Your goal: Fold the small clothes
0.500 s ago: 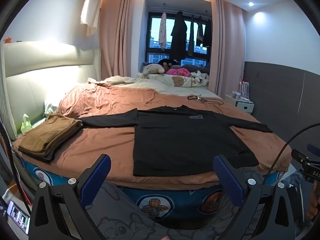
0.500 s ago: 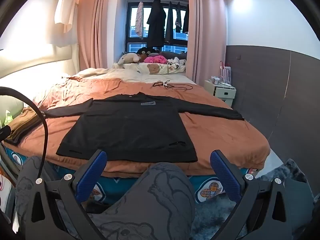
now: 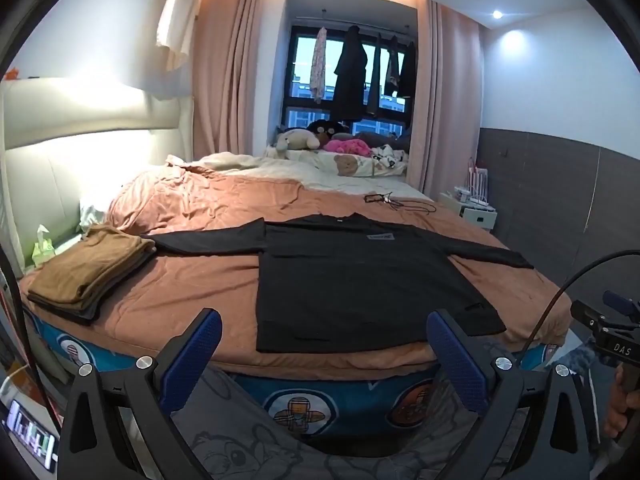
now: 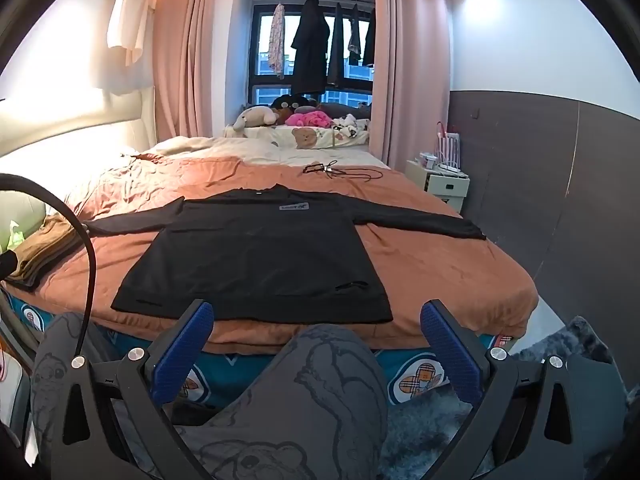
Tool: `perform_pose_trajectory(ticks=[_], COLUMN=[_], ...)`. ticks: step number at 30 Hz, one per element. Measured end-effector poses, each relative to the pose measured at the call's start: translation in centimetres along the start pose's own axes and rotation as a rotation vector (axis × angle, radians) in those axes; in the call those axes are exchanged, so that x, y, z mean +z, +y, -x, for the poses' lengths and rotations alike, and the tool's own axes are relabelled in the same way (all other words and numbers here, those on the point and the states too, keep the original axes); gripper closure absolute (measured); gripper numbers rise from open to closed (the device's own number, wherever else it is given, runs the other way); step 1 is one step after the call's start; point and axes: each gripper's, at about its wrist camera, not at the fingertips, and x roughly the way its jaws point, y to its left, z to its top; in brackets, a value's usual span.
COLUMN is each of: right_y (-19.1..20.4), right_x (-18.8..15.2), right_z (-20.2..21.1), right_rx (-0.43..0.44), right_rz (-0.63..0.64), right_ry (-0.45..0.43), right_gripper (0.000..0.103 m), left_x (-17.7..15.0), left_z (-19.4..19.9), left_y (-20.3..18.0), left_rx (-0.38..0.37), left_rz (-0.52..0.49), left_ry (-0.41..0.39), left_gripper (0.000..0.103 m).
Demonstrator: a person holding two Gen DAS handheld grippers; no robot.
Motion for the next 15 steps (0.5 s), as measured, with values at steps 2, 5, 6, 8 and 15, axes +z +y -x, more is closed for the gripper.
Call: perform_pose_trajectory(ticks=[2,5,6,8,15], right_y=[0.04,0.08,0.08,0.13,0.11], right_x=[0.04,0.05,0.04,-0.05,0.03], right_z=[0.05,0.05,0.03,-0.03,-0.25], right_rx=[0.000,-0.003,-0.006,-0.008,-0.015], right_rz=[-0.001,-0.002,-0.002,-0.002,-0.003], right_ry=[0.000,-0.002,-0.004,-0.005,0.001], right_gripper=[0.000,0.000,0.000,0.000,0.000], left_x=[0.00,-0.02,-0.04,-0.14,-0.08], left_z=[0.02,0.00,0.01,0.14,0.62], left_y=[0.00,-0.04,0.02,0.08,-0.07], left_rx=[-0.003,-0.001,-0.003,-0.004,-0.007], left_rz=[-0.001,0.000,0.000,-0.003,0.001], left_ry=[0.000,-0.001,-0.002,-0.006,-0.012], left_gripper=[0.000,0.000,0.000,0.000,0.000])
